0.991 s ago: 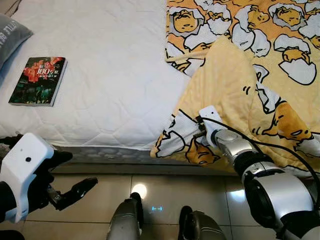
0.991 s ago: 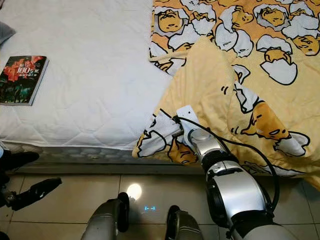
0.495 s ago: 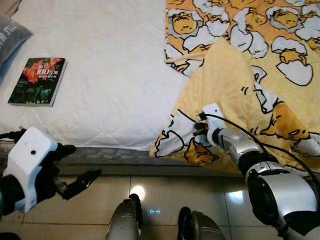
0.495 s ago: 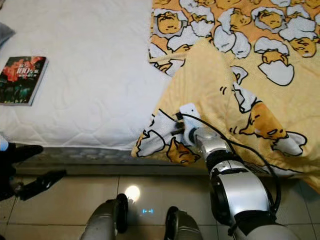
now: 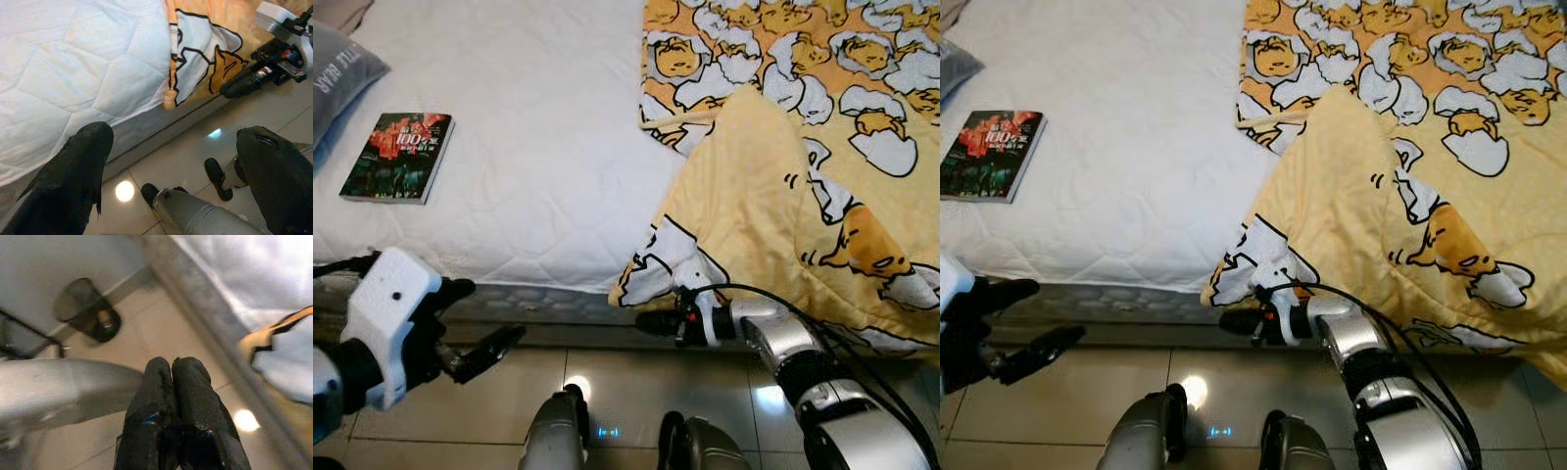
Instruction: Clean up the room
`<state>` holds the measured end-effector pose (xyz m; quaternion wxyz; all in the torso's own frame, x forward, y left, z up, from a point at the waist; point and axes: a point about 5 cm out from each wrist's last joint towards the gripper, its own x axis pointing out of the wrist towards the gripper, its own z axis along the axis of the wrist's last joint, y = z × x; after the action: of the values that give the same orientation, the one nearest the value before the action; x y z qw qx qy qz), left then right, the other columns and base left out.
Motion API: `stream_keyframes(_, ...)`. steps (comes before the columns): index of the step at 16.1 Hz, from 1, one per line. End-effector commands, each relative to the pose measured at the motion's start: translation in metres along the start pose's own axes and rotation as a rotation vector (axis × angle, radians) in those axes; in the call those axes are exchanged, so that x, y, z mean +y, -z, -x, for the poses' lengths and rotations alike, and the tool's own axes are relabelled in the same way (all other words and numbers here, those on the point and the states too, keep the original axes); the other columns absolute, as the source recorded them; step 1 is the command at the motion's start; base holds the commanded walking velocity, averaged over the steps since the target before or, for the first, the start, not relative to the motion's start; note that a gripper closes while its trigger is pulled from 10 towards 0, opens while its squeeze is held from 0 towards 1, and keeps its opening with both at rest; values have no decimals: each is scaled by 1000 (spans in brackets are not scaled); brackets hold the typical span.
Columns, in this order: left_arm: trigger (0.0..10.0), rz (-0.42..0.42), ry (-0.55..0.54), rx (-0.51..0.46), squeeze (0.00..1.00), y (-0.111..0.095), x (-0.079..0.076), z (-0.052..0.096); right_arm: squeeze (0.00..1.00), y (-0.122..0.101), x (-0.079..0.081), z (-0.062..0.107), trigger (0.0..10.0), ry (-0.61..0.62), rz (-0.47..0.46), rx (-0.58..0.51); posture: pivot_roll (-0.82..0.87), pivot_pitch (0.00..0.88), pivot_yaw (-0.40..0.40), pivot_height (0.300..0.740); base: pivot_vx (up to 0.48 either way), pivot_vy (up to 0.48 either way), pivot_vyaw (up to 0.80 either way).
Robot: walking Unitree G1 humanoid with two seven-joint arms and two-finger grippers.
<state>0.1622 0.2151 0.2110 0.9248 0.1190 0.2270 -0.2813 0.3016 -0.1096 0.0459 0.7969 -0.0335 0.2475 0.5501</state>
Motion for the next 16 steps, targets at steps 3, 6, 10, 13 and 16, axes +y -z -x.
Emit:
stream_keyframes(3,10000,12,-27,-50,0,3,-9,-19,0,-11,-1,8,10000,293,-14,-159,207,127,-23,740,0,0,0)
stream_keyframes(6,10000,23,-118,-93,0,4,-5,-40,1000,-18,18,27,10000,460,-104,-329,155,63,-12,740,0,0,0)
stream_keyframes(10,10000,96,-270,-117,0,13,8,-78,1000,-25,43,75,10000,722,-188,-488,33,0,31,740,0,0,0)
stream_keyframes(13,10000,111,-269,-153,0,13,0,-95,1000,-18,52,98,10000,859,-253,-487,-10,0,53,740,0,0,0)
stream_keyframes(16,10000,153,-311,-195,0,12,-1,-107,1000,0,67,111,10000,951,-283,-422,-34,0,64,740,0,0,0)
